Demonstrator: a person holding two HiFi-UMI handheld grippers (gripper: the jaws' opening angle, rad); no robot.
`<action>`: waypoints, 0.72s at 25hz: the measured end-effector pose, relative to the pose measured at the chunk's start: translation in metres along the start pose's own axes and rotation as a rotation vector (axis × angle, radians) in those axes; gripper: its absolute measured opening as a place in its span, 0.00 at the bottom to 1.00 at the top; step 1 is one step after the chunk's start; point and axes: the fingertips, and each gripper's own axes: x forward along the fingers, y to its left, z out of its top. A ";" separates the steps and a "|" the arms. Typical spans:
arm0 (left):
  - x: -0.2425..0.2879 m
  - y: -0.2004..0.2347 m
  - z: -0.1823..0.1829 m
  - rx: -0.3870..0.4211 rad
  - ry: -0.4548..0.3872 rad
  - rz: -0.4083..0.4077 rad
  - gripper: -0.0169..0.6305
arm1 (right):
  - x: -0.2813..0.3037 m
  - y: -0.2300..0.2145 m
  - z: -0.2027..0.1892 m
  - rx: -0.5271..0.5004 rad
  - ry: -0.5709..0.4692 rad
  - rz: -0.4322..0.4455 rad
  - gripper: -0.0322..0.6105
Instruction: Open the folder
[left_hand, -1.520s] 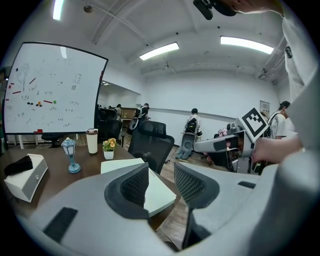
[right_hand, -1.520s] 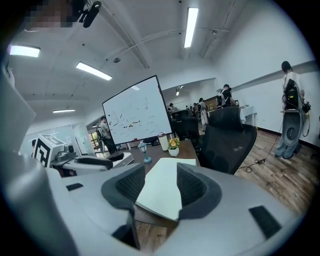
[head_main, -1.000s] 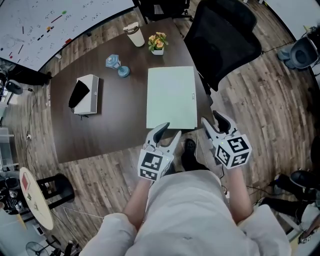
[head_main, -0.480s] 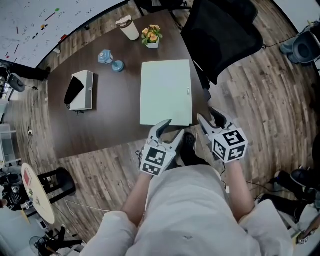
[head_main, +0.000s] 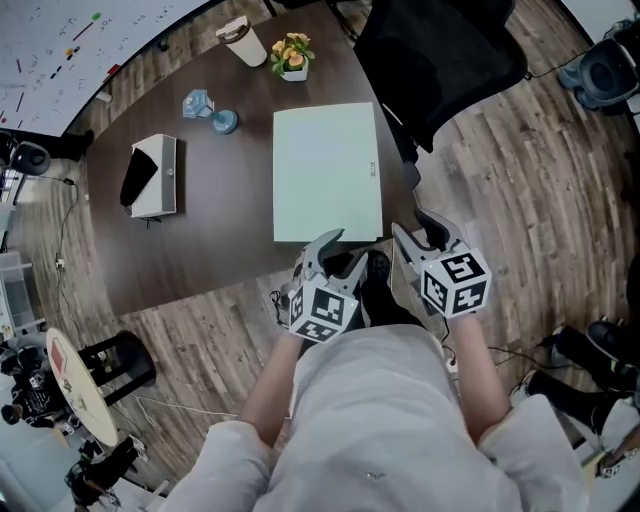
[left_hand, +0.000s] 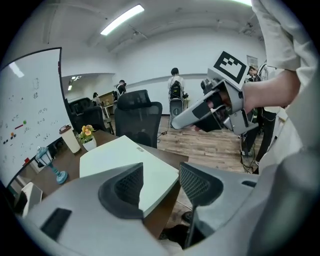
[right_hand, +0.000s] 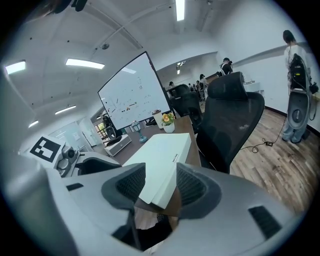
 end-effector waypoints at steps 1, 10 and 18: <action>0.002 0.000 -0.004 0.016 0.009 -0.002 0.36 | 0.002 0.000 -0.002 0.000 0.004 -0.003 0.33; 0.022 -0.001 -0.035 0.185 0.096 0.007 0.37 | 0.016 -0.001 -0.022 -0.019 0.061 -0.011 0.33; 0.041 -0.003 -0.047 0.359 0.142 0.005 0.37 | 0.025 -0.009 -0.037 0.012 0.101 -0.035 0.33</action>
